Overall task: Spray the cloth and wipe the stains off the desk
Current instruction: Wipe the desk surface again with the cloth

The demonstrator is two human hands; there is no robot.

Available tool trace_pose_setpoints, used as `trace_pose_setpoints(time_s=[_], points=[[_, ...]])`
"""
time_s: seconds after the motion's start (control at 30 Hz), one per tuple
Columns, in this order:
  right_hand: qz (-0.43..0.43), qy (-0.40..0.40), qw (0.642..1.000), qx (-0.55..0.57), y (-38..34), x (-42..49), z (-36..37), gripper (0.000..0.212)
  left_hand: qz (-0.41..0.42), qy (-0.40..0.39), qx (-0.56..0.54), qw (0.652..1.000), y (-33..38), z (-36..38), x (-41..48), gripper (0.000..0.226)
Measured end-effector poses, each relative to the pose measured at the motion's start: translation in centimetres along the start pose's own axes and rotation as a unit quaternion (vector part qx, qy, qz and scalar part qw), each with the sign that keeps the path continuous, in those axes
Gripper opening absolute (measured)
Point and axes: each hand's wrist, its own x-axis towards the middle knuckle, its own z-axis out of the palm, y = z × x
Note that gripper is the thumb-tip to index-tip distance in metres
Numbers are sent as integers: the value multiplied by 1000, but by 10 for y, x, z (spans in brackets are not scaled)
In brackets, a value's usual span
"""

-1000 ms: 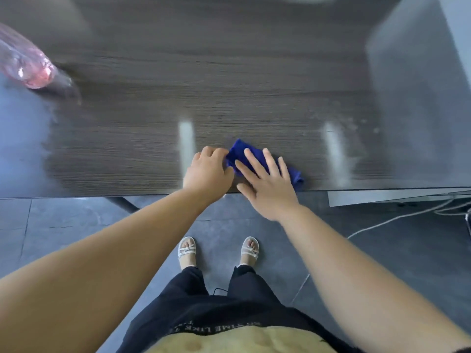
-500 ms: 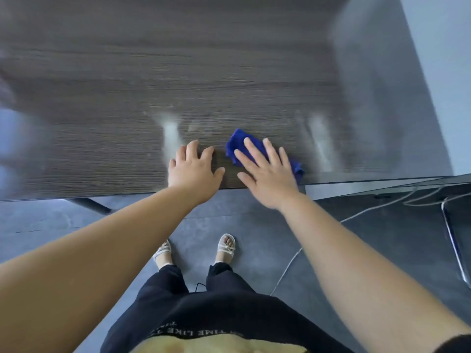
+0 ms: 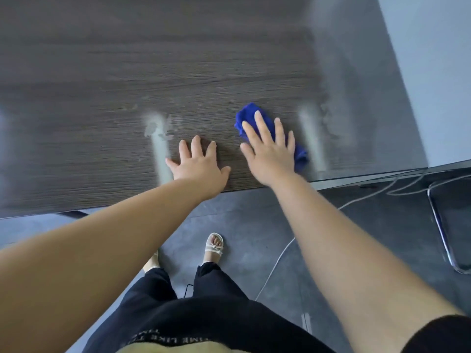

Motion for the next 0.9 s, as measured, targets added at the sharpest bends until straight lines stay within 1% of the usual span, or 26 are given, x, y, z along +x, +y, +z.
trace_pose_setpoints(time_s=[0.07,0.17,0.23,0.3,0.37,0.43,0.57,0.63,0.7,0.8,0.9], points=[[13,1,1000,-5,31,27,-13,51,24,8,5,1000,11,2,-2,67],[99,-7,995,14,80,42,-27,52,64,5,10,998,27,3,-1,67],[144,-5,989,31,97,24,-28,53,68,-3,9,998,34,3,2,67],[164,1,986,32,93,-8,-14,56,62,-12,12,998,36,3,3,66],[163,-11,986,27,73,-36,-1,60,56,-15,22,998,39,4,4,68],[150,-27,988,24,58,-38,2,60,52,-20,26,998,42,3,3,71],[104,-16,994,24,72,35,-23,55,43,-32,37,998,46,-2,6,72],[117,-25,992,36,86,73,-39,54,39,-41,47,997,47,-5,7,71],[132,-23,990,48,94,91,-48,53,34,-47,47,997,49,-7,8,70],[138,-2,988,74,103,66,-44,53,31,-49,51,997,51,-7,8,71],[167,27,983,66,97,-2,-16,56,33,-52,66,996,53,-3,7,78]])
